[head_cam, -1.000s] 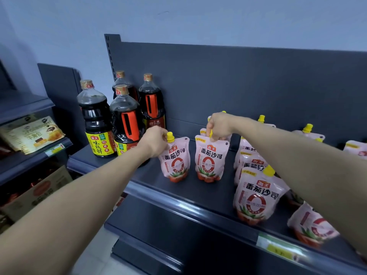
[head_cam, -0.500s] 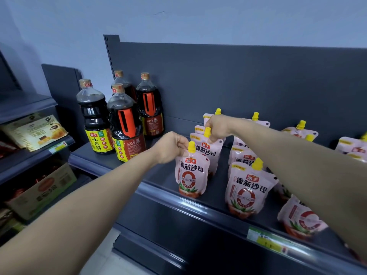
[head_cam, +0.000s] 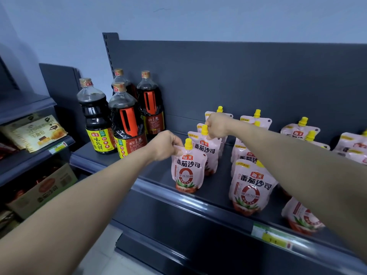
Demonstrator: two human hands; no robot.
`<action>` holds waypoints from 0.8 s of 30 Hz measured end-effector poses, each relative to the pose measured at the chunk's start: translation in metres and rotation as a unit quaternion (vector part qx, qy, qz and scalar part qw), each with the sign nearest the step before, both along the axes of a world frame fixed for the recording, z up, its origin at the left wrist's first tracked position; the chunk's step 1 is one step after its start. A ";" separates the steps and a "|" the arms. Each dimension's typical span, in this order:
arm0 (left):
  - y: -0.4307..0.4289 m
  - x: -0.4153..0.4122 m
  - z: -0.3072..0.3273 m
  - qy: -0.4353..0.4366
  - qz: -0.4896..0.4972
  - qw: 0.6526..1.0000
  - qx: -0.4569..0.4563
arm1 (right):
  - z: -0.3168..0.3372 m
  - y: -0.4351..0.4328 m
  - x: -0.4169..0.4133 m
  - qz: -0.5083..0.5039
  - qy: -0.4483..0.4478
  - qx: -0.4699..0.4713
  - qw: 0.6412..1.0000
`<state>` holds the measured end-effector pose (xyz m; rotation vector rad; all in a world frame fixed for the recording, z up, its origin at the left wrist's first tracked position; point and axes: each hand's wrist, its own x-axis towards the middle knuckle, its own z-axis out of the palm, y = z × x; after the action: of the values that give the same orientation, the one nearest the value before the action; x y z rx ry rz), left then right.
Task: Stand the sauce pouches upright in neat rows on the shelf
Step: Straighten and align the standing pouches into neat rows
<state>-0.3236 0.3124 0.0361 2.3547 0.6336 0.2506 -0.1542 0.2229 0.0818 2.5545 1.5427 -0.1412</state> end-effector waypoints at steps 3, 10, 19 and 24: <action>0.009 -0.004 0.001 0.007 -0.019 1.000 -0.017 | 0.000 0.010 -0.004 -0.006 0.002 0.001 1.000; 0.026 -0.004 0.009 0.023 -0.105 0.983 -0.147 | 0.003 0.023 -0.007 -0.039 0.073 0.015 0.996; 0.065 0.031 0.025 -0.045 -0.048 0.995 -0.080 | 0.036 0.008 0.016 -0.157 0.077 0.153 0.973; 0.062 0.058 0.013 0.030 -0.096 0.995 0.009 | 0.020 0.009 0.023 -0.178 0.046 0.062 0.981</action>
<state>-0.2658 0.3746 0.0493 2.4279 0.4303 0.0991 -0.1315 0.2321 0.1022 2.9415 1.1363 -0.2122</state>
